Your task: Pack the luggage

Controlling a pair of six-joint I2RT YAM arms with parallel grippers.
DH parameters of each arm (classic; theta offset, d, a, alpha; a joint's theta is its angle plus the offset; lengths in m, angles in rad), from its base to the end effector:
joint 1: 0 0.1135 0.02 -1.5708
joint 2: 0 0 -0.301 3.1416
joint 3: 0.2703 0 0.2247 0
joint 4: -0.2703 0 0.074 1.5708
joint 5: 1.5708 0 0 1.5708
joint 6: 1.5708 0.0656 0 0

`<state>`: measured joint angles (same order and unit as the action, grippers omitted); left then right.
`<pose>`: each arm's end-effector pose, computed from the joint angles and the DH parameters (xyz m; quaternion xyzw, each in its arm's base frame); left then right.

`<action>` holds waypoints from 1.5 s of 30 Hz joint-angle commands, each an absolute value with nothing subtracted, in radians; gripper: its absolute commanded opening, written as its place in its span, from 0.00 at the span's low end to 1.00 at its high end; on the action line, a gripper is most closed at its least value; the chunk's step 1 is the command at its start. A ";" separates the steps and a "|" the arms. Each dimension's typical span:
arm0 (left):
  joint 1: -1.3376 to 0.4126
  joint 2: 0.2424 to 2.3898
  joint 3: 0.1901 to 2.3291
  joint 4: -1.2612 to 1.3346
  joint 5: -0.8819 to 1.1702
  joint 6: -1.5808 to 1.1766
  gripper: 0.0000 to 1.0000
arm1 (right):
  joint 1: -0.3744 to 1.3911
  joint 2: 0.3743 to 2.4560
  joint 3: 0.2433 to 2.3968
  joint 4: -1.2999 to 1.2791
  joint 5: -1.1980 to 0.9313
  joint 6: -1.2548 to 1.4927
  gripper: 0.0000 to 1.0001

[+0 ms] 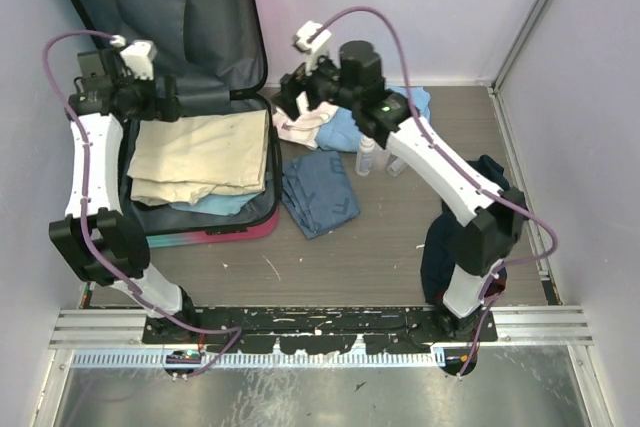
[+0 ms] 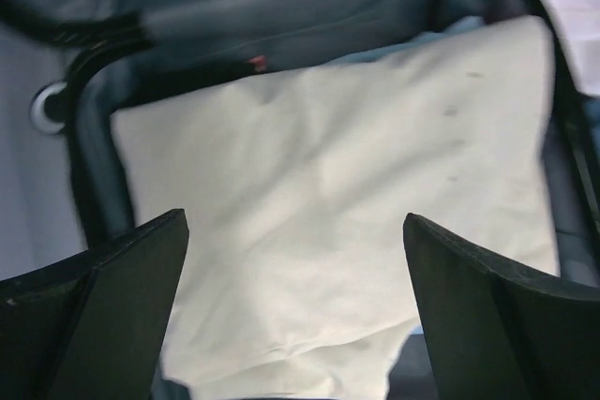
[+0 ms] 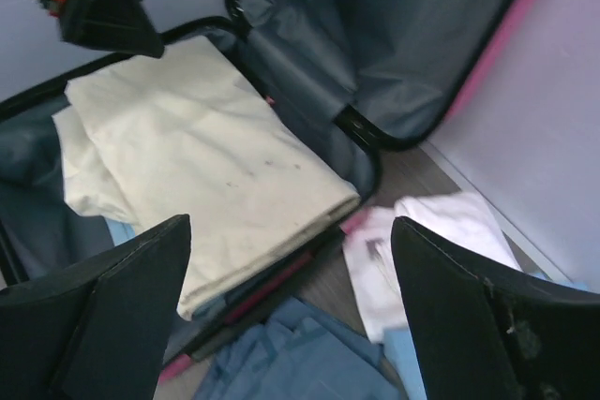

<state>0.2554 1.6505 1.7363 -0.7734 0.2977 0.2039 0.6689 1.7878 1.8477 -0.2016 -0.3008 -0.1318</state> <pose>0.3534 0.0724 0.4051 0.0403 0.8954 -0.0343 0.4421 0.3274 0.2835 0.4610 -0.3815 0.6495 0.2810 0.5946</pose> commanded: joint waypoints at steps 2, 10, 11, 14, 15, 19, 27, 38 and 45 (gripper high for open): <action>0.104 1.572 1.683 -0.752 0.533 0.338 0.98 | 0.535 1.676 1.711 -0.247 -0.394 -0.066 0.91; -0.261 1.520 1.542 -0.767 0.518 0.481 0.93 | 0.366 1.507 1.505 -0.246 -0.395 -0.031 0.91; -0.316 1.523 1.525 -0.766 0.504 0.490 0.91 | 0.346 1.490 1.484 -0.244 -0.395 -0.023 0.91; -0.475 1.550 1.483 -0.753 0.434 0.516 0.84 | 0.274 1.446 1.428 -0.244 -0.405 -0.007 0.91; -0.522 1.560 1.469 -0.736 0.402 0.521 0.82 | 0.253 1.435 1.415 -0.244 -0.409 -0.002 0.91; -0.691 1.633 1.455 -0.699 0.303 0.534 0.74 | 0.171 1.389 1.375 -0.243 -0.415 0.010 0.91; -0.872 1.822 1.495 -0.613 0.152 0.479 0.71 | 0.043 1.305 1.298 -0.225 -0.447 0.056 0.90; -0.898 2.036 1.553 -0.553 0.111 0.414 0.73 | 0.019 1.287 1.284 -0.238 -0.434 0.038 0.90; -0.896 2.079 1.588 -0.586 0.084 0.396 0.25 | 0.018 1.296 1.290 -0.239 -0.435 0.037 0.90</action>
<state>-0.8925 2.0647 1.5253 -0.5732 0.0845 0.4252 0.0223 1.3262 1.2697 -0.2764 -0.4252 0.0330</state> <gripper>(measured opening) 0.386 0.899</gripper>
